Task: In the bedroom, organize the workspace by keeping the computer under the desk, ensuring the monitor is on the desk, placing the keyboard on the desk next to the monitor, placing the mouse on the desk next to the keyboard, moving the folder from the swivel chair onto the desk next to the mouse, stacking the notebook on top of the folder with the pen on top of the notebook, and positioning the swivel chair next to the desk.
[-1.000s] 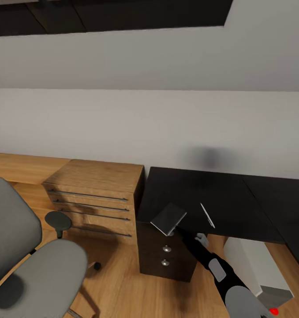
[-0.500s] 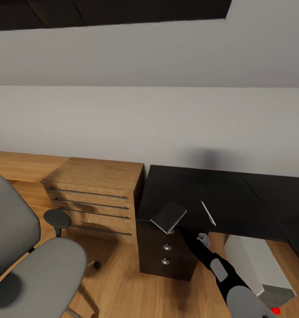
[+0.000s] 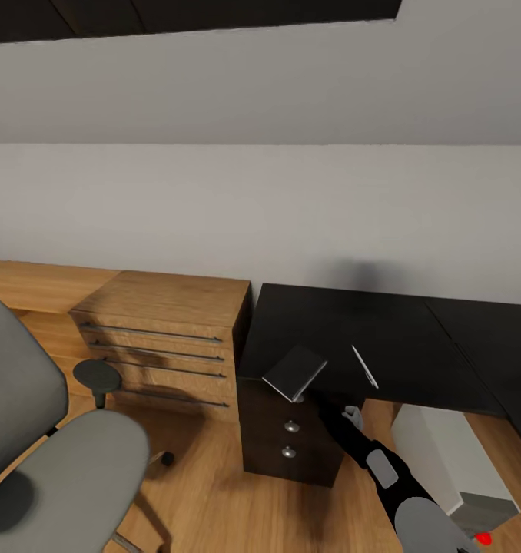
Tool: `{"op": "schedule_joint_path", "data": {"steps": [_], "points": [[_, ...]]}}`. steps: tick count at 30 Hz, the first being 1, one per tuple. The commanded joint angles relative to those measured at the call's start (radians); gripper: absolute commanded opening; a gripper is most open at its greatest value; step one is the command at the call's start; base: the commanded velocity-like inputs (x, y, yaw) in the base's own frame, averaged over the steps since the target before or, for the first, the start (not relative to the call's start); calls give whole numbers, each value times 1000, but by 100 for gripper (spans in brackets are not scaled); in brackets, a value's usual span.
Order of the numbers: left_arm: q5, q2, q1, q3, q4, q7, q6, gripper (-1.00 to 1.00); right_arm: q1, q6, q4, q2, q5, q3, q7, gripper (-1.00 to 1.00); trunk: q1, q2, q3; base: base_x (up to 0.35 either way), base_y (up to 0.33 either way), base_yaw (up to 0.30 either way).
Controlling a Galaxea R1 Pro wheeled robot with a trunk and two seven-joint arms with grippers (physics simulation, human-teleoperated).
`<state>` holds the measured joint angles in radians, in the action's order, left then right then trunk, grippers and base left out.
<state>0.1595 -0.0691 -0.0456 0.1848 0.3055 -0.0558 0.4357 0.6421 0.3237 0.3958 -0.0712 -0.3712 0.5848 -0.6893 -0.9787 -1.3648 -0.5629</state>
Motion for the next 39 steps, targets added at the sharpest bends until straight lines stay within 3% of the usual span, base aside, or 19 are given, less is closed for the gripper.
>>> {"op": "schedule_joint_path", "data": {"steps": [1,4,9,16,35,39], "points": [[8,0,0,-4,0,-2,3,100,1,21,1,0,-10,4,-2,100,-4,-8,-4,0,0,0],[8,1,0,-3,0,-3,3,100,1,59,1,0,-21,4,-6,100,-15,-29,-14,0,0,0],[9,3,0,-1,0,-4,3,100,1,84,1,-1,-26,5,-11,100,-15,-29,-14,0,0,0],[9,3,0,2,0,-3,3,100,1,177,1,-1,-28,6,-12,100,-15,-29,-14,0,0,0],[9,3,0,2,0,-2,3,100,1,179,3,-1,-26,4,-12,100,-15,-29,-14,59,42,0],[9,3,0,2,0,-2,3,100,1,178,3,-1,-26,4,-12,100,0,-1,-1,1,1,0]]}}
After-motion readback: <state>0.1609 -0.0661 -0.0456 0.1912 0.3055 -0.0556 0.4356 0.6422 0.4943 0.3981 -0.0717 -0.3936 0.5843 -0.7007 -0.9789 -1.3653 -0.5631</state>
